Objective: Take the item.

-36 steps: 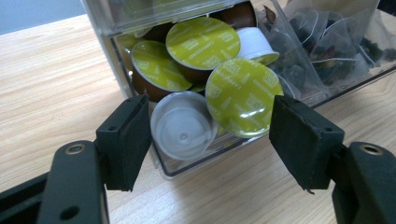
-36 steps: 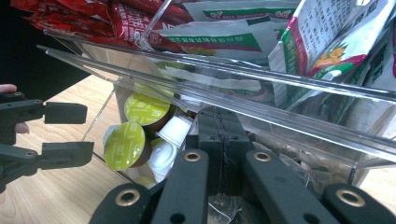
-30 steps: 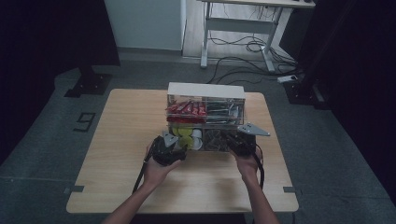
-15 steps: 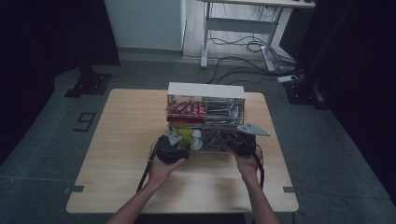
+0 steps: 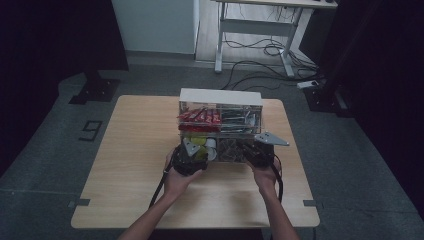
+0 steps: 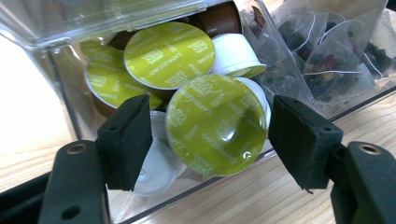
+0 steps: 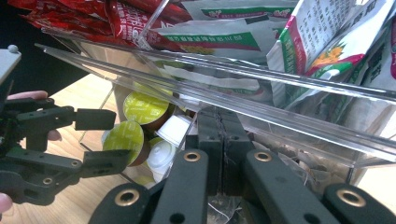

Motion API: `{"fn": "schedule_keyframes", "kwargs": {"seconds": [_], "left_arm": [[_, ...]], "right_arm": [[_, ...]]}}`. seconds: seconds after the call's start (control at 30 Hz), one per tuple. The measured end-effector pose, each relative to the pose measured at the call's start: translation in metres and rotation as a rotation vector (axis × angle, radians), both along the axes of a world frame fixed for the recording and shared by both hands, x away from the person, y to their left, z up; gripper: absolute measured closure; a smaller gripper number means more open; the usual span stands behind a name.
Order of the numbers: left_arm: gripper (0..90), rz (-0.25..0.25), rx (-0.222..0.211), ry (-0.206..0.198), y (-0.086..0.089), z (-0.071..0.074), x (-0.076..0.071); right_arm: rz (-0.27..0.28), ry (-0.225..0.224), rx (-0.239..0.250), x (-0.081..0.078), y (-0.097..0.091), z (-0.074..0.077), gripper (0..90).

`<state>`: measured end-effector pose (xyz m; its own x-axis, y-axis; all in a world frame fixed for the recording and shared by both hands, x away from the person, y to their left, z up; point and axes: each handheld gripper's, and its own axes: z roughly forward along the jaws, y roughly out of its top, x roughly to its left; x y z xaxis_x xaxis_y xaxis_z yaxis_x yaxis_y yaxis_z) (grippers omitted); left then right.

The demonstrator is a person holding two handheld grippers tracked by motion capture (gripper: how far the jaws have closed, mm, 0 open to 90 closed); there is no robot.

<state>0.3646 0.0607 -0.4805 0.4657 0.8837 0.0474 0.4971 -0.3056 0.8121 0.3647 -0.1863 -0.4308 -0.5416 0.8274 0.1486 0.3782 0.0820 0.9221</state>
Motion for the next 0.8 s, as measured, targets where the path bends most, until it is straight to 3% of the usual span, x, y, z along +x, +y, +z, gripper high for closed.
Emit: {"fn": "schedule_keyframes", "kwargs": {"seconds": [0.4, 0.8], "left_arm": [[31.1, 0.017, 0.008, -0.006, -0.0057, -0.0059, 0.0049], [37.6, -0.005, 0.021, -0.026, -0.0066, -0.0101, 0.0040]], "right_arm": [[-0.005, -0.001, 0.001, 0.0003, -0.0014, -0.0013, 88.5], [-0.006, -0.002, -0.003, 0.0006, -0.0010, -0.0017, 88.5]]}}
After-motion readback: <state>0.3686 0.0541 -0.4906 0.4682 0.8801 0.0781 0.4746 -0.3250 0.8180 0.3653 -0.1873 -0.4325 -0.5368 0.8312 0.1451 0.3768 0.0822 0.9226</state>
